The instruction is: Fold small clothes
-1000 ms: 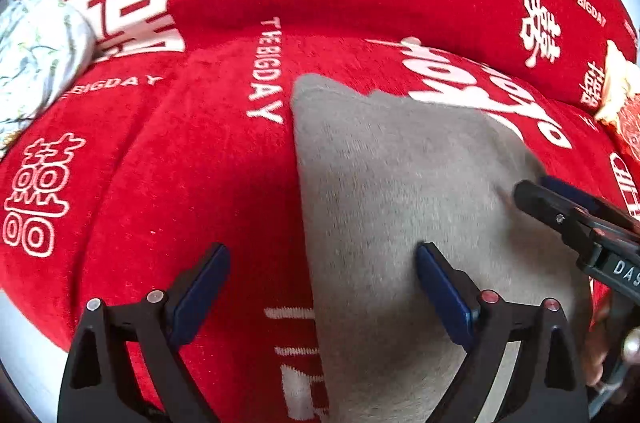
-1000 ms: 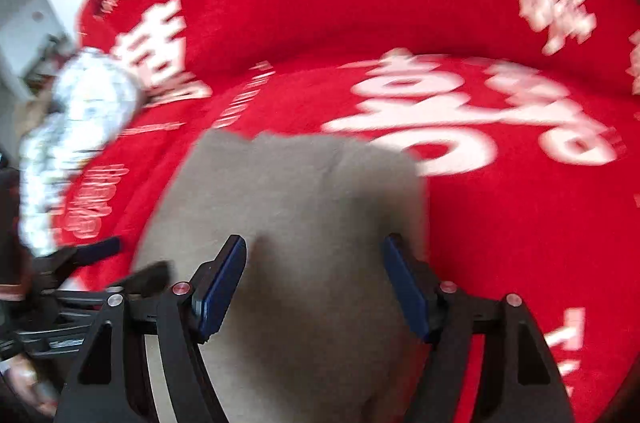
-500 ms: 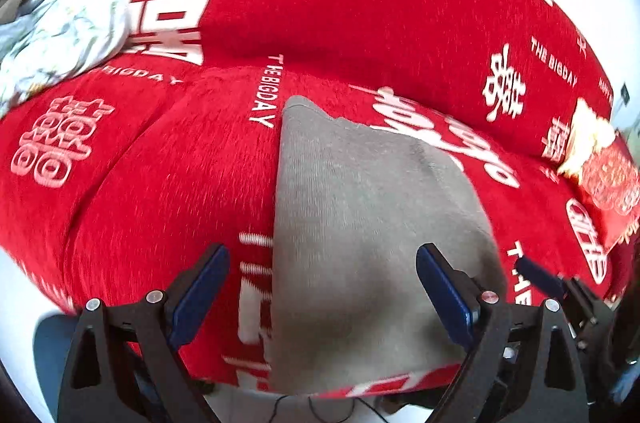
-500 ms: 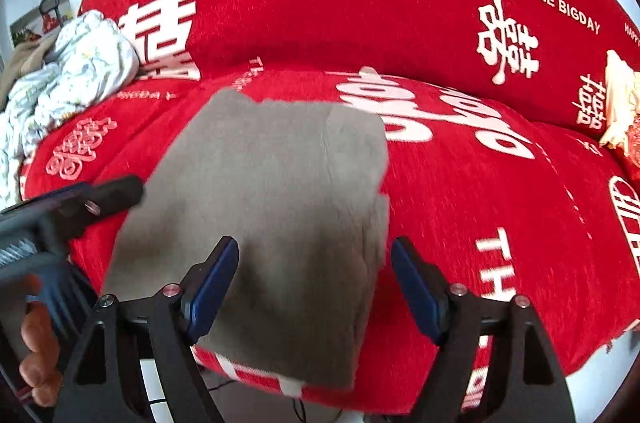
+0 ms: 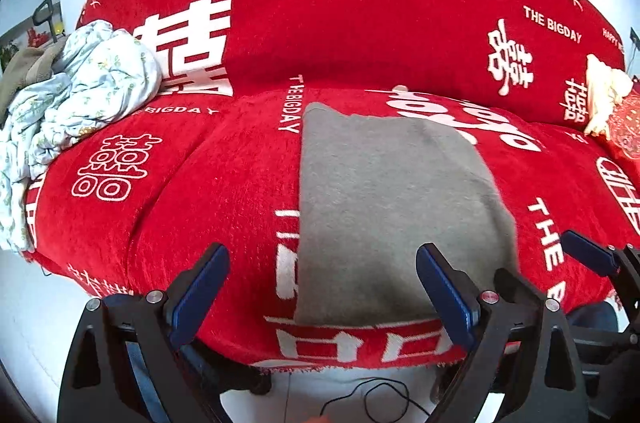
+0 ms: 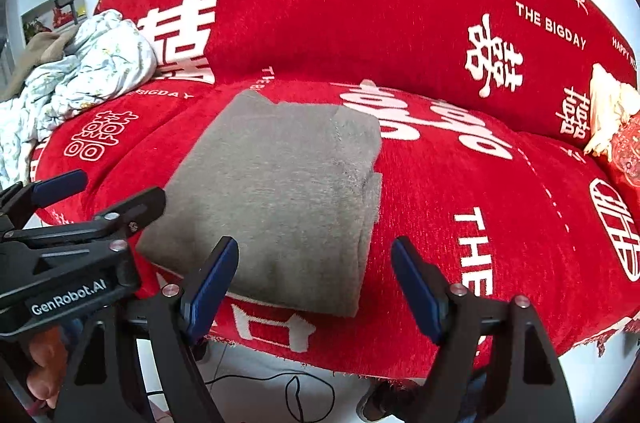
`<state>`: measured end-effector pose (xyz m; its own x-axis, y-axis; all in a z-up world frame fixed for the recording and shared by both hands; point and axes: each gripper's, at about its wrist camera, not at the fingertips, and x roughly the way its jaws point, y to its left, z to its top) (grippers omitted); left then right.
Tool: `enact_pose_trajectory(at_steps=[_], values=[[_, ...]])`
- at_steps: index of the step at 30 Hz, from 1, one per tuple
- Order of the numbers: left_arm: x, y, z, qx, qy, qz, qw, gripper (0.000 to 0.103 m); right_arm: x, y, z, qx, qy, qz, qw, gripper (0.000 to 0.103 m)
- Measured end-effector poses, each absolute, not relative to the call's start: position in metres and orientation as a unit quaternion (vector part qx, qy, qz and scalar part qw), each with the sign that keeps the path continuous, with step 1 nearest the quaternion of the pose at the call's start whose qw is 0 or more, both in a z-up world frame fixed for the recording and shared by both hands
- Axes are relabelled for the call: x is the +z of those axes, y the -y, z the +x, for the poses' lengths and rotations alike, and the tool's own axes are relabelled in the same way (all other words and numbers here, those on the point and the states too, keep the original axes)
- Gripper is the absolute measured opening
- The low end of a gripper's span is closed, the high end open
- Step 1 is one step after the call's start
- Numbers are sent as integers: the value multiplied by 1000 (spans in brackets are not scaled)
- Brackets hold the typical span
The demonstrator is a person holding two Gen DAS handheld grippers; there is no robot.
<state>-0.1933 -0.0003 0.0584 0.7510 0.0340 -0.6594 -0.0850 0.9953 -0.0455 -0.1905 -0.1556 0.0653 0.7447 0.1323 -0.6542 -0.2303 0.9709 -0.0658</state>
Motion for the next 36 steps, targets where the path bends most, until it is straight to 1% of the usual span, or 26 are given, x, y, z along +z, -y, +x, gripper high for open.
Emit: enact_pose_trajectory(at_steps=[5, 15, 36], values=[[60, 6, -197, 29, -357, -26, 933, 95, 66, 152, -202, 97, -337, -78, 933, 81], [47, 7, -198, 25, -375, -27, 926, 95, 54, 150, -204, 87, -349, -84, 929, 81], [52, 11, -205, 32, -358, -8, 933, 95, 55, 135, -213, 89, -342, -112, 929, 81]])
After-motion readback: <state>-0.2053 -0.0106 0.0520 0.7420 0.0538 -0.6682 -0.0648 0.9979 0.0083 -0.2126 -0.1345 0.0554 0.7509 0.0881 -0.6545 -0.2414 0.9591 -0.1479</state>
